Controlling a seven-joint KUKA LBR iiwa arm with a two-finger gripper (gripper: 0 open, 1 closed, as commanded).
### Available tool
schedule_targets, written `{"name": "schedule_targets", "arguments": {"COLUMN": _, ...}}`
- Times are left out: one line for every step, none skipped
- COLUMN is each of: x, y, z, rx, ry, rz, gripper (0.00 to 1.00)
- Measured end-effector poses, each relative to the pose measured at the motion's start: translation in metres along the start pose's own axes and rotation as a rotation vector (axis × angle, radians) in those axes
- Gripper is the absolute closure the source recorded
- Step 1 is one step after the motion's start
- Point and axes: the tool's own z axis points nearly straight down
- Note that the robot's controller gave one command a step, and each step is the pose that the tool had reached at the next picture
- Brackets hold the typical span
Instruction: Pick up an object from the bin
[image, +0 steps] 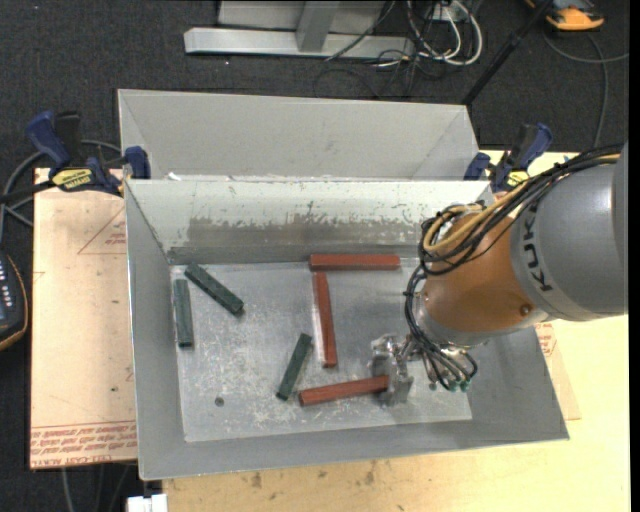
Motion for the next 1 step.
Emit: {"name": "schedule_targets", "arguments": {"x": -0.0024, "y": 0.0089, "z": -0.1501, "rx": 0.002, "ry": -0.009, "rz": -0.267, "gripper": 1.00}}
